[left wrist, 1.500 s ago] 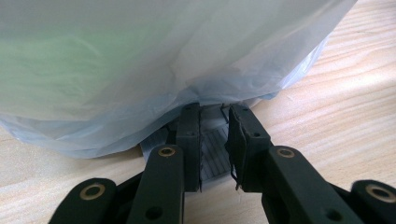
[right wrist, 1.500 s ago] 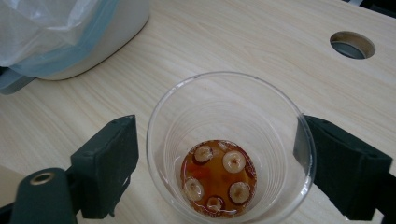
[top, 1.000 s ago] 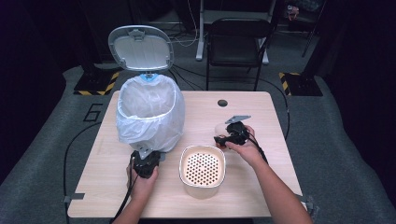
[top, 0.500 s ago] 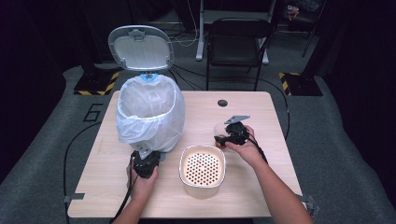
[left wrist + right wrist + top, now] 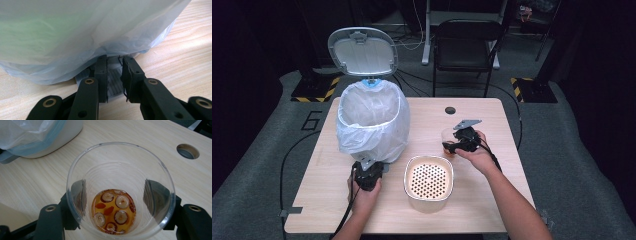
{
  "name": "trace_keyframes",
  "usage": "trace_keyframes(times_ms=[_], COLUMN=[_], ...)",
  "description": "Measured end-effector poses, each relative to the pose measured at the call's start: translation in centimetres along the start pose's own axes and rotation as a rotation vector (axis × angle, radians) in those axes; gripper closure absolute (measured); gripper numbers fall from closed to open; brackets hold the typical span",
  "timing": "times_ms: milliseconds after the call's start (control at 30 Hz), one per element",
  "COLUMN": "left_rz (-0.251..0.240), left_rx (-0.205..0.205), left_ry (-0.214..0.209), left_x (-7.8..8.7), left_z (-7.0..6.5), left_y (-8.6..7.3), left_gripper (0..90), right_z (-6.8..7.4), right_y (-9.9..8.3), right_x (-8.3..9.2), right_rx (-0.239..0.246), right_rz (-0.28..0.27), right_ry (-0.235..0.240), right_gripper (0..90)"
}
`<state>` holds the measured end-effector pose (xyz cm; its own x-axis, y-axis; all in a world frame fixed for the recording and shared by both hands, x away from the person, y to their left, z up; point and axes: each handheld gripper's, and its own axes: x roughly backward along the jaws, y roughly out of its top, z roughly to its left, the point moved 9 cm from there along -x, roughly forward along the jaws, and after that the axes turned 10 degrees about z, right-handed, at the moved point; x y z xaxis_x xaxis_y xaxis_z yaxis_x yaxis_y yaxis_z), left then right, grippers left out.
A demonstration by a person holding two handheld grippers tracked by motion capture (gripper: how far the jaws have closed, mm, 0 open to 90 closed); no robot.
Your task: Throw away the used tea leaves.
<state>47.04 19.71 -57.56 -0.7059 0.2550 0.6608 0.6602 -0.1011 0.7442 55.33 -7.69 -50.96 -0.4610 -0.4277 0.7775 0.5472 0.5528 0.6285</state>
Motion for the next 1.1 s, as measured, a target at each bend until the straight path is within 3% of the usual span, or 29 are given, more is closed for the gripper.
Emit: trace_keyframes(times_ms=[233, 467, 767, 900, 1033, 1100], left_rz=[0.003, 0.002, 0.001, 0.004, 0.000, 0.005], left_rx=[-0.005, -0.004, -0.003, -0.005, -0.001, -0.004], left_ry=[0.001, 0.001, 0.001, 0.000, 0.001, 0.000], left_x=[0.0, 0.0, 0.0, 0.0, 0.0, 0.0], left_z=[0.0, 0.0, 0.0, 0.0, 0.0, 0.0], left_y=[0.0, 0.0, 0.0, 0.0, 0.0, 0.0], left_gripper=[74.9, 74.8, 74.8, 74.8, 74.8, 74.9], right_z=[0.3, 1.2, 1.8, 2.1, 2.5, 2.7], right_y=[0.8, 1.8, 2.4, 2.8, 3.0, 3.0], right_x=[1.1, 2.1, 2.9, 3.5, 4.2, 4.6], right_rx=[0.053, 0.123, 0.150, 0.197, 0.208, 0.242], right_rz=[-0.008, -0.029, -0.055, -0.070, -0.091, -0.091], right_ry=[0.001, 0.040, 0.074, 0.089, 0.127, 0.150], right_gripper=[35.4, 35.5, 35.3, 35.4, 35.7, 36.1])
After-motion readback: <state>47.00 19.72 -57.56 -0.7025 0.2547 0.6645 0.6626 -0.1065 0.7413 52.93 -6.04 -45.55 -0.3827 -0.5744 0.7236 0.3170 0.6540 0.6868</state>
